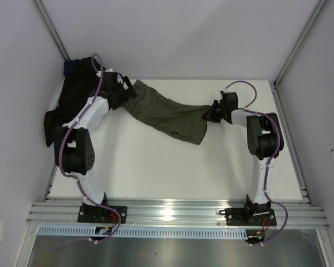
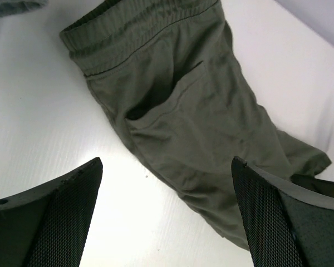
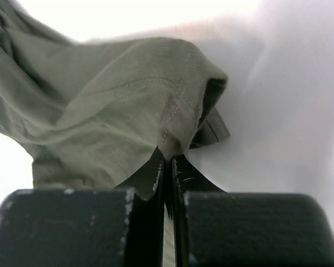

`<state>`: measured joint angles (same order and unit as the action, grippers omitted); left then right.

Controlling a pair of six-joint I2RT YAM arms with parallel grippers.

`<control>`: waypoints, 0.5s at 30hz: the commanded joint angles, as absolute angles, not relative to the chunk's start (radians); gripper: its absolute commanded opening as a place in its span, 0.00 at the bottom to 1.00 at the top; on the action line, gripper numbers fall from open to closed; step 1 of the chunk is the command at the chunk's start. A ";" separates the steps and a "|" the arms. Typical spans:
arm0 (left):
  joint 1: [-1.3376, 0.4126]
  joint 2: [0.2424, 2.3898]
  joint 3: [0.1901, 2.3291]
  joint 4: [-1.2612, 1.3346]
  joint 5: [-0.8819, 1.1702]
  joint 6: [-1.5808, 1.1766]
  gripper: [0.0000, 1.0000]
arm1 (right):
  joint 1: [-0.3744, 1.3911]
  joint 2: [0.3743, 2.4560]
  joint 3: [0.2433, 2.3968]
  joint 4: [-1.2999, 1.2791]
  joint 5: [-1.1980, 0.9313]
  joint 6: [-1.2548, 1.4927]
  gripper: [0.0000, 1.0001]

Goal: Fold and stack the shorts
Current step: Fold the shorts

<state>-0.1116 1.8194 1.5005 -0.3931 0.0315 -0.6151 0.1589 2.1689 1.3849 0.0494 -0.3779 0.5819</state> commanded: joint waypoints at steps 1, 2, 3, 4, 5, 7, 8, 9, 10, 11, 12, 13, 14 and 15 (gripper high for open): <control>-0.144 1.790 1.525 -0.419 0.005 -0.514 0.98 | 0.167 2.059 1.307 -0.121 -0.269 0.503 0.00; -0.152 1.798 1.523 -0.416 0.005 -0.502 0.98 | 0.172 2.007 1.251 -0.133 -0.253 0.496 0.00; -0.166 1.804 1.537 -0.416 0.005 -0.489 0.97 | 0.182 1.981 1.218 -0.146 -0.238 0.488 0.00; -0.172 1.825 1.543 -0.419 0.008 -0.464 0.98 | 0.186 1.955 1.185 -0.147 -0.236 0.482 0.00; -0.176 1.838 1.552 -0.414 0.014 -0.448 0.98 | 0.190 1.906 1.119 -0.147 -0.238 0.482 0.00; -0.189 1.868 1.594 -0.390 0.064 -0.390 0.98 | 0.199 1.859 1.054 -0.152 -0.235 0.480 0.00; -0.189 1.899 1.611 -0.361 0.093 -0.374 0.98 | 0.205 1.817 1.001 -0.155 -0.232 0.479 0.00; -0.189 1.913 1.617 -0.344 0.122 -0.356 0.98 | 0.212 1.798 0.979 -0.169 -0.226 0.476 0.00; -0.189 1.927 1.643 -0.325 0.190 -0.319 0.98 | 0.225 1.780 0.959 -0.176 -0.212 0.474 0.00; -0.189 1.946 1.643 -0.277 0.228 -0.301 0.98 | 0.230 1.761 0.939 -0.184 -0.207 0.469 0.00; -0.189 1.954 1.643 -0.246 0.265 -0.284 0.98 | 0.238 1.725 0.899 -0.195 -0.204 0.469 0.00; -0.187 1.963 1.660 -0.218 0.291 -0.250 0.99 | 0.247 1.707 0.881 -0.199 -0.201 0.465 0.00; -0.189 1.992 1.676 -0.197 0.317 -0.230 0.99 | 0.253 1.689 0.865 -0.202 -0.187 0.468 0.00; -0.189 2.012 1.698 -0.198 0.328 -0.209 0.99 | 0.258 1.659 0.838 -0.209 -0.181 0.468 0.00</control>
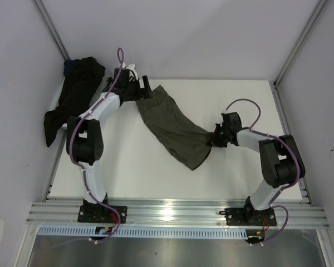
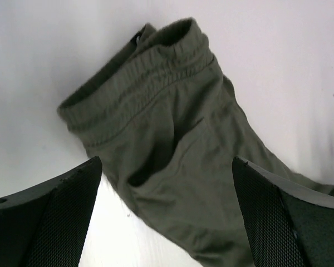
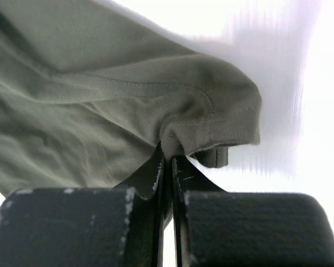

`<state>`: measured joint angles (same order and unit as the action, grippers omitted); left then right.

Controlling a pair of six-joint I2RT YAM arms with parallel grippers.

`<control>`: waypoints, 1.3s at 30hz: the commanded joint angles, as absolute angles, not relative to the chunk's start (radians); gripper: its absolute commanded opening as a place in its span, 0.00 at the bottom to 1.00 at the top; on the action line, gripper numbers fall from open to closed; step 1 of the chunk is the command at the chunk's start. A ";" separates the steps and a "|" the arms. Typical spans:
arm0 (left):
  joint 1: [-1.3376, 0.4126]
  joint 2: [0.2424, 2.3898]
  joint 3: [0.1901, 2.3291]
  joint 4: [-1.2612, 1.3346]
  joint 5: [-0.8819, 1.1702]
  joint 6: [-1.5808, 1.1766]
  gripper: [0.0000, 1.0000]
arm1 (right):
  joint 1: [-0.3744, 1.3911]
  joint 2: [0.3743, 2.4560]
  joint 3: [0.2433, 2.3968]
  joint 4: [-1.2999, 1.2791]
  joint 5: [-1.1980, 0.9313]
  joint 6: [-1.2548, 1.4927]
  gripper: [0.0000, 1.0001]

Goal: Fold and stack the shorts
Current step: Fold the shorts

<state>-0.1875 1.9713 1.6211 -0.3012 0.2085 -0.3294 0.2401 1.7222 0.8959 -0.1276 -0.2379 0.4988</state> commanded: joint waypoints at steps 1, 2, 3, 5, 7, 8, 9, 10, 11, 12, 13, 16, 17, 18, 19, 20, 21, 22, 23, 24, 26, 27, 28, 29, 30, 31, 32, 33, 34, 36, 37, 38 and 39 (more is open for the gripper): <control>-0.189 2.041 1.760 -0.210 0.345 -0.165 0.99 | 0.259 1.648 0.828 -0.212 -0.175 0.469 0.00; -0.189 2.075 1.849 -0.263 0.365 -0.146 0.99 | 0.262 1.640 0.821 -0.215 -0.173 0.465 0.00; -0.190 2.147 1.937 -0.291 0.398 -0.128 0.99 | 0.262 1.629 0.818 -0.224 -0.172 0.460 0.00; -0.195 2.212 2.014 -0.359 0.403 -0.075 0.99 | 0.265 1.620 0.815 -0.233 -0.167 0.456 0.00; -0.198 2.267 2.095 -0.365 0.402 -0.035 0.99 | 0.267 1.618 0.824 -0.241 -0.176 0.446 0.00; -0.198 2.275 2.095 -0.338 0.402 -0.028 0.99 | 0.267 1.620 0.830 -0.247 -0.178 0.440 0.00; -0.198 2.279 2.085 -0.322 0.408 -0.019 0.99 | 0.270 1.620 0.834 -0.259 -0.175 0.437 0.00; -0.198 2.286 2.079 -0.305 0.437 -0.003 0.99 | 0.270 1.621 0.842 -0.264 -0.176 0.430 0.00; -0.198 2.290 2.071 -0.286 0.454 0.000 0.99 | 0.270 1.621 0.845 -0.265 -0.176 0.426 0.00; -0.199 2.295 2.071 -0.284 0.466 0.027 0.99 | 0.268 1.623 0.850 -0.273 -0.176 0.425 0.00; -0.199 2.310 2.078 -0.287 0.486 0.035 0.99 | 0.268 1.626 0.854 -0.278 -0.179 0.422 0.00; -0.204 2.332 2.112 -0.324 0.532 0.070 0.98 | 0.268 1.635 0.871 -0.285 -0.187 0.413 0.00; -0.209 2.350 2.121 -0.360 0.535 0.081 0.98 | 0.268 1.641 0.874 -0.284 -0.190 0.413 0.00; -0.212 2.364 2.134 -0.379 0.532 0.096 0.98 | 0.267 1.644 0.877 -0.282 -0.195 0.413 0.00; -0.215 2.387 2.173 -0.408 0.522 0.103 0.98 | 0.267 1.646 0.879 -0.281 -0.205 0.413 0.00; -0.219 2.401 2.192 -0.417 0.525 0.107 0.98 | 0.265 1.646 0.880 -0.281 -0.207 0.413 0.00; -0.221 2.413 2.206 -0.429 0.529 0.112 0.98 | 0.267 1.649 0.881 -0.281 -0.207 0.413 0.00; -0.221 2.424 2.230 -0.440 0.534 0.110 0.98 | 0.267 1.649 0.881 -0.279 -0.210 0.413 0.00; -0.222 2.439 2.235 -0.439 0.552 0.106 0.97 | 0.267 1.648 0.881 -0.281 -0.212 0.413 0.00; -0.222 2.445 2.240 -0.437 0.554 0.095 0.97 | 0.265 1.647 0.879 -0.281 -0.213 0.410 0.00; -0.222 2.462 2.249 -0.431 0.551 0.081 0.95 | 0.265 1.646 0.877 -0.281 -0.216 0.408 0.00; -0.224 2.479 2.259 -0.431 0.549 0.069 0.94 | 0.265 1.644 0.876 -0.281 -0.216 0.407 0.00; -0.224 2.488 2.269 -0.436 0.551 0.061 0.91 | 0.265 1.644 0.876 -0.279 -0.218 0.407 0.00; -0.225 2.497 2.290 -0.439 0.560 0.054 0.88 | 0.265 1.644 0.874 -0.279 -0.218 0.405 0.00; -0.227 2.517 2.298 -0.443 0.560 0.048 0.80 | 0.265 1.644 0.874 -0.278 -0.219 0.405 0.00; -0.227 2.526 2.305 -0.459 0.555 0.045 0.76 | 0.264 1.644 0.874 -0.278 -0.222 0.406 0.00; -0.229 2.545 2.327 -0.466 0.551 0.035 0.65 | 0.264 1.644 0.873 -0.278 -0.224 0.407 0.00; -0.229 2.554 2.338 -0.474 0.548 0.032 0.58 | 0.262 1.643 0.873 -0.278 -0.225 0.407 0.00; -0.230 2.560 2.348 -0.488 0.542 0.028 0.54 | 0.262 1.637 0.871 -0.276 -0.224 0.410 0.00; -0.230 2.568 2.367 -0.494 0.545 0.018 0.34 | 0.264 1.634 0.868 -0.276 -0.229 0.411 0.00; -0.232 2.566 2.361 -0.488 0.538 0.017 0.27 | 0.261 1.631 0.868 -0.276 -0.233 0.413 0.00; -0.232 2.565 2.361 -0.483 0.531 0.009 0.11 | 0.261 1.628 0.867 -0.281 -0.233 0.413 0.00; -0.232 2.565 2.361 -0.480 0.525 0.008 0.02 | 0.262 1.626 0.864 -0.282 -0.235 0.413 0.00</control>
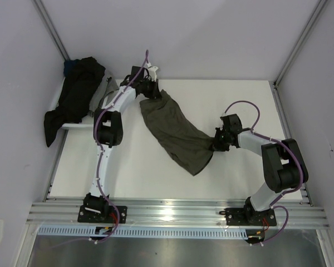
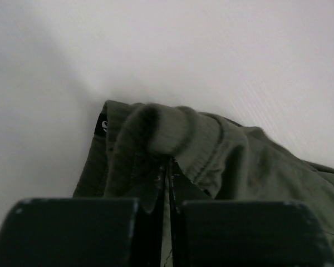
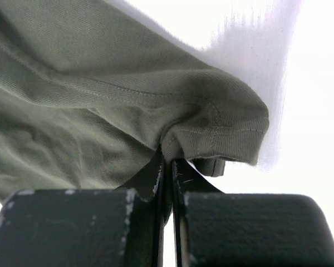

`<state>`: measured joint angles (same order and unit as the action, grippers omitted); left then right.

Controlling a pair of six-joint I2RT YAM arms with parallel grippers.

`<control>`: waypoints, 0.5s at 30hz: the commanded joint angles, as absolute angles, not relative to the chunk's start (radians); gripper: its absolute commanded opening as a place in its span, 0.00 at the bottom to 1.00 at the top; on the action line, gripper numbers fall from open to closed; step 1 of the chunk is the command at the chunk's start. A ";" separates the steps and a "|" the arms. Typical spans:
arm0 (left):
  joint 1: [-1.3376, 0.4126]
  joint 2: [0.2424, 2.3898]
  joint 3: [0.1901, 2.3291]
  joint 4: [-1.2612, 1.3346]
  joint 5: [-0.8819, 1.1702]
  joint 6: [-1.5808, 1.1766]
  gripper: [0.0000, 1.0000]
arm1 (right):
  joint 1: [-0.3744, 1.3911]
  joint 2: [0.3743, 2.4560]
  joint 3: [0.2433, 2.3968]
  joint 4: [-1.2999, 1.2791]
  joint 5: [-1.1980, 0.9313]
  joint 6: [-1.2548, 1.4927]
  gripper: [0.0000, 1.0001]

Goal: Fold and stack the shorts
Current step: Fold the shorts

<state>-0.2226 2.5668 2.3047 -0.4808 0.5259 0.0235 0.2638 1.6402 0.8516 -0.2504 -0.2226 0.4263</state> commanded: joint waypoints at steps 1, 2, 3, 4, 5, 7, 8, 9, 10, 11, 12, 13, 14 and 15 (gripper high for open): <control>-0.232 2.565 2.361 -0.479 0.516 0.008 0.00 | 0.261 1.621 0.861 -0.287 -0.241 0.417 0.00; -0.232 2.563 2.358 -0.476 0.505 -0.015 0.00 | 0.261 1.612 0.851 -0.290 -0.244 0.422 0.00; -0.232 2.563 2.352 -0.472 0.471 -0.024 0.00 | 0.259 1.609 0.847 -0.291 -0.245 0.425 0.00; -0.232 2.559 2.350 -0.471 0.453 -0.029 0.00 | 0.259 1.603 0.841 -0.296 -0.245 0.428 0.00; -0.230 2.556 2.346 -0.469 0.428 -0.046 0.00 | 0.259 1.592 0.836 -0.302 -0.244 0.434 0.00; -0.218 2.551 2.335 -0.465 0.359 -0.087 0.00 | 0.253 1.574 0.810 -0.316 -0.230 0.439 0.00; -0.210 2.548 2.326 -0.459 0.353 -0.104 0.00 | 0.252 1.569 0.804 -0.319 -0.226 0.440 0.00; -0.203 2.546 2.318 -0.451 0.354 -0.119 0.00 | 0.247 1.565 0.798 -0.324 -0.221 0.442 0.00; -0.187 2.545 2.306 -0.440 0.353 -0.135 0.00 | 0.244 1.560 0.793 -0.331 -0.221 0.442 0.00; -0.181 2.543 2.301 -0.437 0.347 -0.161 0.00 | 0.242 1.554 0.787 -0.337 -0.213 0.445 0.00; -0.175 2.543 2.296 -0.436 0.345 -0.170 0.00 | 0.241 1.551 0.778 -0.344 -0.206 0.446 0.00; -0.164 2.542 2.293 -0.425 0.345 -0.181 0.00 | 0.238 1.548 0.772 -0.348 -0.204 0.448 0.00; -0.161 2.542 2.286 -0.422 0.347 -0.192 0.00 | 0.236 1.543 0.762 -0.348 -0.209 0.448 0.00; -0.161 2.543 2.286 -0.420 0.351 -0.193 0.00 | 0.238 1.533 0.744 -0.342 -0.212 0.449 0.00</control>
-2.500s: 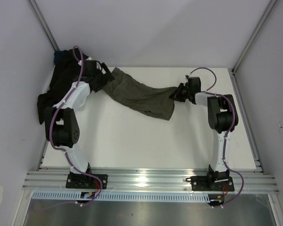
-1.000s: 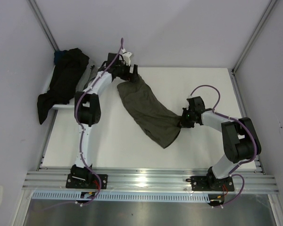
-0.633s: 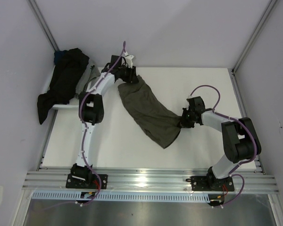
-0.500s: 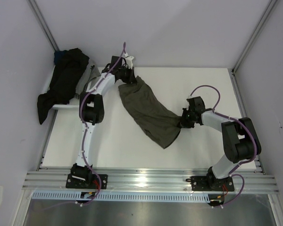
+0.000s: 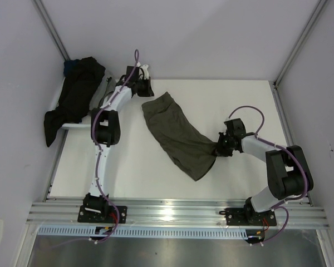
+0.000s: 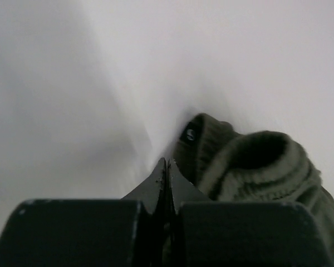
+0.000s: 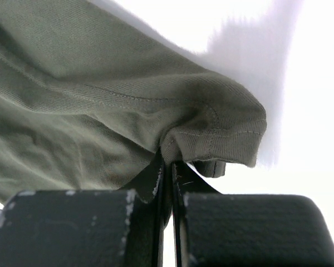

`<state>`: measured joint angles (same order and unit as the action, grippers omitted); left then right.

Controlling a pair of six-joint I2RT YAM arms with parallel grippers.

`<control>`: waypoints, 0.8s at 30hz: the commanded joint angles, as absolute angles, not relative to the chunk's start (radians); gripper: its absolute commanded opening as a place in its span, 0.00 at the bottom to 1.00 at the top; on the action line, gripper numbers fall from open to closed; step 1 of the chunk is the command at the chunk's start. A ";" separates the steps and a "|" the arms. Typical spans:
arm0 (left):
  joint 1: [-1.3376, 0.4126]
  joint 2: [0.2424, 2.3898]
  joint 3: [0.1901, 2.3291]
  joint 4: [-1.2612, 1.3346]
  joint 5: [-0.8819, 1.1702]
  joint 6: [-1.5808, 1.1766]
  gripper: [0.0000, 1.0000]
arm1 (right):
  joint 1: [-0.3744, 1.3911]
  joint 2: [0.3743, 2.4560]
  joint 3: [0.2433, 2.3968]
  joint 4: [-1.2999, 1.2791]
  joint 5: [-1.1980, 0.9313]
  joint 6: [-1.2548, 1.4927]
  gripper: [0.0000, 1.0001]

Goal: Fold and stack the shorts
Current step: Fold the shorts

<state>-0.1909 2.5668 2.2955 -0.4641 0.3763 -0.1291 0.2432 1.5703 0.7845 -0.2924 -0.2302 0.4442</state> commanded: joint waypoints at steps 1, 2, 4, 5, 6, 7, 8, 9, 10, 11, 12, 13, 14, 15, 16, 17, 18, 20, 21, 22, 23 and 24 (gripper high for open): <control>-0.161 2.543 2.287 -0.420 0.354 -0.190 0.00 | 0.239 1.528 0.735 -0.339 -0.215 0.451 0.00; -0.161 2.542 2.281 -0.414 0.383 -0.187 0.00 | 0.238 1.525 0.729 -0.336 -0.216 0.453 0.00; -0.158 2.536 2.270 -0.402 0.435 -0.181 0.09 | 0.238 1.520 0.719 -0.331 -0.216 0.453 0.00; -0.156 2.531 2.267 -0.381 0.507 -0.179 0.21 | 0.236 1.520 0.718 -0.330 -0.218 0.451 0.00; -0.153 2.517 2.231 -0.362 0.558 -0.181 0.33 | 0.238 1.522 0.718 -0.327 -0.221 0.449 0.00; -0.147 2.511 2.218 -0.339 0.612 -0.189 0.43 | 0.241 1.522 0.721 -0.327 -0.222 0.449 0.00; -0.143 2.502 2.201 -0.292 0.658 -0.196 0.58 | 0.239 1.522 0.722 -0.327 -0.222 0.446 0.00; -0.140 2.493 2.162 -0.270 0.726 -0.202 0.63 | 0.241 1.523 0.724 -0.327 -0.222 0.445 0.00; -0.138 2.478 2.152 -0.258 0.751 -0.202 0.69 | 0.241 1.526 0.726 -0.325 -0.224 0.443 0.00; -0.138 2.474 2.145 -0.250 0.771 -0.198 0.72 | 0.244 1.528 0.726 -0.324 -0.225 0.440 0.00; -0.140 2.470 2.132 -0.241 0.813 -0.195 0.74 | 0.245 1.529 0.727 -0.324 -0.227 0.440 0.00; -0.141 2.464 2.134 -0.239 0.836 -0.190 0.76 | 0.245 1.537 0.729 -0.322 -0.227 0.437 0.00; -0.143 2.461 2.134 -0.241 0.856 -0.186 0.77 | 0.248 1.539 0.730 -0.322 -0.229 0.437 0.00; -0.146 2.457 2.134 -0.247 0.885 -0.180 0.78 | 0.250 1.542 0.730 -0.319 -0.232 0.437 0.00; -0.155 2.454 2.143 -0.261 0.891 -0.152 0.80 | 0.252 1.543 0.732 -0.318 -0.233 0.436 0.00; -0.159 2.451 2.146 -0.276 0.888 -0.134 0.80 | 0.253 1.548 0.733 -0.316 -0.233 0.436 0.00; -0.170 2.450 2.148 -0.294 0.878 -0.109 0.81 | 0.258 1.548 0.733 -0.314 -0.235 0.436 0.00; -0.176 2.444 2.146 -0.298 0.858 -0.106 0.81 | 0.264 1.548 0.735 -0.313 -0.236 0.437 0.00; -0.176 2.442 2.143 -0.290 0.836 -0.115 0.81 | 0.265 1.549 0.735 -0.311 -0.236 0.440 0.00; -0.173 2.441 2.137 -0.279 0.807 -0.130 0.81 | 0.270 1.549 0.736 -0.311 -0.236 0.439 0.00; -0.170 2.434 2.125 -0.266 0.807 -0.138 0.81 | 0.270 1.548 0.736 -0.313 -0.235 0.439 0.00; -0.169 2.431 2.114 -0.249 0.824 -0.144 0.81 | 0.271 1.548 0.736 -0.313 -0.235 0.437 0.00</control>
